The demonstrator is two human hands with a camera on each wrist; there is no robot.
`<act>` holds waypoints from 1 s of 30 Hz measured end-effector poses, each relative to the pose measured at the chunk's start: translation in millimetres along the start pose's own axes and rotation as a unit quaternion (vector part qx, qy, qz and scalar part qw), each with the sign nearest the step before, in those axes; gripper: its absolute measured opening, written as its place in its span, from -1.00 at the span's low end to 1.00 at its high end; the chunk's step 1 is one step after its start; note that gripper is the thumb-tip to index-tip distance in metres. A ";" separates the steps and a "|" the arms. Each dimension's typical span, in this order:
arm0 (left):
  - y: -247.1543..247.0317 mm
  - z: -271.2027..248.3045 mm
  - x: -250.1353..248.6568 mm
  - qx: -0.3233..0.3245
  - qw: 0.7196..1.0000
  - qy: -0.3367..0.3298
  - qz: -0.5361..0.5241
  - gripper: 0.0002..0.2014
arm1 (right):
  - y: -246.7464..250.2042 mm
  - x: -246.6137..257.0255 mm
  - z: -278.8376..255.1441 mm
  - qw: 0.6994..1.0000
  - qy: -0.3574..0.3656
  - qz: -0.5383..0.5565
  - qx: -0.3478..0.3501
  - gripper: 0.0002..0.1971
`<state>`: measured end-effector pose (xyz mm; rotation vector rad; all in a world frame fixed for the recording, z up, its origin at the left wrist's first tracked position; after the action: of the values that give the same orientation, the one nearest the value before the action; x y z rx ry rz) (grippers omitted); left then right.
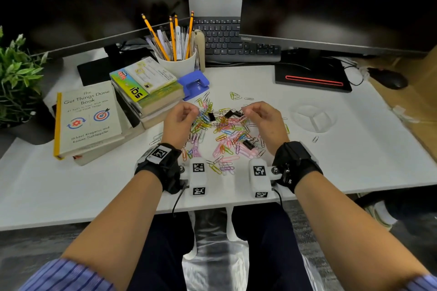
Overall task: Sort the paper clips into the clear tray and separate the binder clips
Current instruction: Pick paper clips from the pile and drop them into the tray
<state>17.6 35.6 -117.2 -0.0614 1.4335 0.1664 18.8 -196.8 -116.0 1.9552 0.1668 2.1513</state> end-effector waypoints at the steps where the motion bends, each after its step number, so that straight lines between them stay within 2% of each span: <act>1: 0.4 0.2 0.3 0.002 1.000 0.004 -0.002 -0.78 | 0.3 -0.2 0.3 1.000 0.002 -0.005 -0.003 -0.95; 5: 1.6 0.0 -0.6 0.000 1.000 0.013 -0.009 -0.80 | -2.1 0.0 -0.7 1.000 0.014 -0.025 -0.002 -0.94; 10: -0.2 0.2 -0.1 0.019 0.999 -0.003 0.035 -0.80 | -0.1 -1.7 -0.8 0.998 0.009 -0.052 -0.023 -0.87; 16: -6.5 -2.0 0.1 0.063 0.994 0.016 0.090 -0.76 | -12.9 10.7 -5.9 0.985 0.040 -0.164 0.032 -0.78; 19: -15.0 -2.6 -2.7 0.117 0.966 -0.034 0.228 -0.82 | -17.7 12.6 -6.2 0.975 0.061 -0.207 0.058 -0.77; 21: -20.7 -3.8 -2.1 0.144 0.938 -0.046 0.312 -0.72 | -18.2 13.2 -6.3 0.973 0.059 -0.215 0.062 -0.76; 25: -24.4 -4.7 -2.4 0.163 0.916 -0.046 0.364 -0.69 | -19.5 12.2 -6.3 0.974 0.056 -0.211 0.062 -0.76; 28: -23.8 -4.3 -2.8 0.158 0.915 -0.049 0.368 -0.73 | -14.2 8.0 -3.2 0.981 0.048 -0.186 0.009 -0.73; 30: -23.7 -3.8 -3.6 0.146 0.921 -0.052 0.358 -0.78 | -8.1 8.9 -2.2 0.972 0.067 -0.221 -0.038 -0.70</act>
<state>17.1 11.3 -115.6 0.7168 1.3045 0.5444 16.6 -186.7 -109.6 1.5494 0.4853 1.9556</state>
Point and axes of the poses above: each hand's wrist, its own z-axis towards the middle knuckle, its own y-axis out of the back of the hand, x = y × z, the point moved 5 cm from there along z, towards the middle knuckle, and after that the axes turned 6 degrees about -z, right-handed, at the moved point
